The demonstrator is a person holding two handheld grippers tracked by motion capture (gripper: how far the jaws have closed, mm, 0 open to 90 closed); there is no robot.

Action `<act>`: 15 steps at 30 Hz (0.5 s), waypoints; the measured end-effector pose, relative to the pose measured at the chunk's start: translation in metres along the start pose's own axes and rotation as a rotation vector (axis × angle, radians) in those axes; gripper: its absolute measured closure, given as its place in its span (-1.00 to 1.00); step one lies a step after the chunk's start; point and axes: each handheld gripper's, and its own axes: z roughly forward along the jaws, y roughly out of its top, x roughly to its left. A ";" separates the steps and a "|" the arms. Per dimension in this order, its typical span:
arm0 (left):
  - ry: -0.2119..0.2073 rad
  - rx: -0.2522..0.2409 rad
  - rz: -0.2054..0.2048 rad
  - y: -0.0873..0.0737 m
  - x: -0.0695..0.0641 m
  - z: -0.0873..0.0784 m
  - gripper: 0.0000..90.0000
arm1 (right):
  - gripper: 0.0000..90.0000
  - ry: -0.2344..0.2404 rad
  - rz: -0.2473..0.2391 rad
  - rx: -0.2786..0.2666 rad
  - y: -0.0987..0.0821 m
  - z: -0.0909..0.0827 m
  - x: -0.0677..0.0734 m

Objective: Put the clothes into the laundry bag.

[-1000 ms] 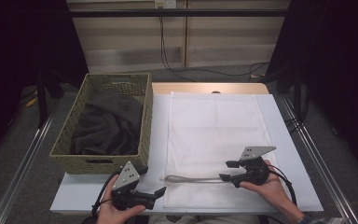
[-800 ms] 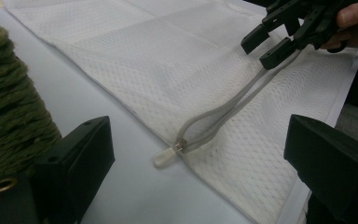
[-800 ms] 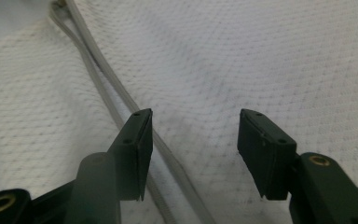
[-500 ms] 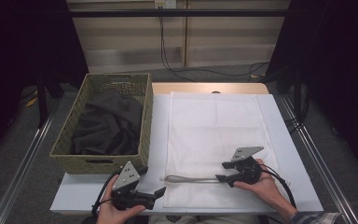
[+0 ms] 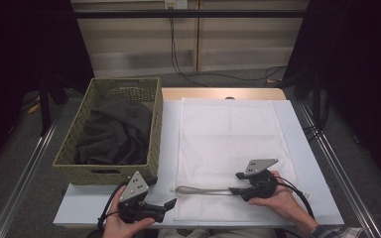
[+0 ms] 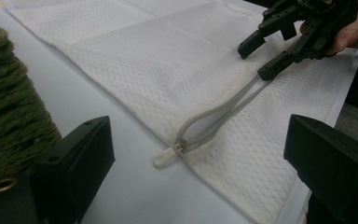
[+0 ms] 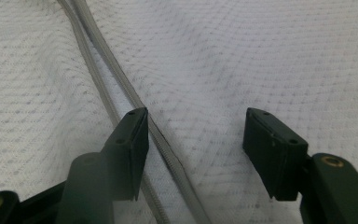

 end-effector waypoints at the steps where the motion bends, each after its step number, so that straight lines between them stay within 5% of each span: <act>1: 0.001 0.005 0.007 0.000 0.001 0.000 -0.82 | -0.04 -0.002 0.002 -0.003 0.000 0.000 -0.001; 15: 0.009 0.009 0.009 0.000 0.000 0.000 -0.82 | 0.50 -0.030 0.028 -0.017 -0.001 -0.002 -0.008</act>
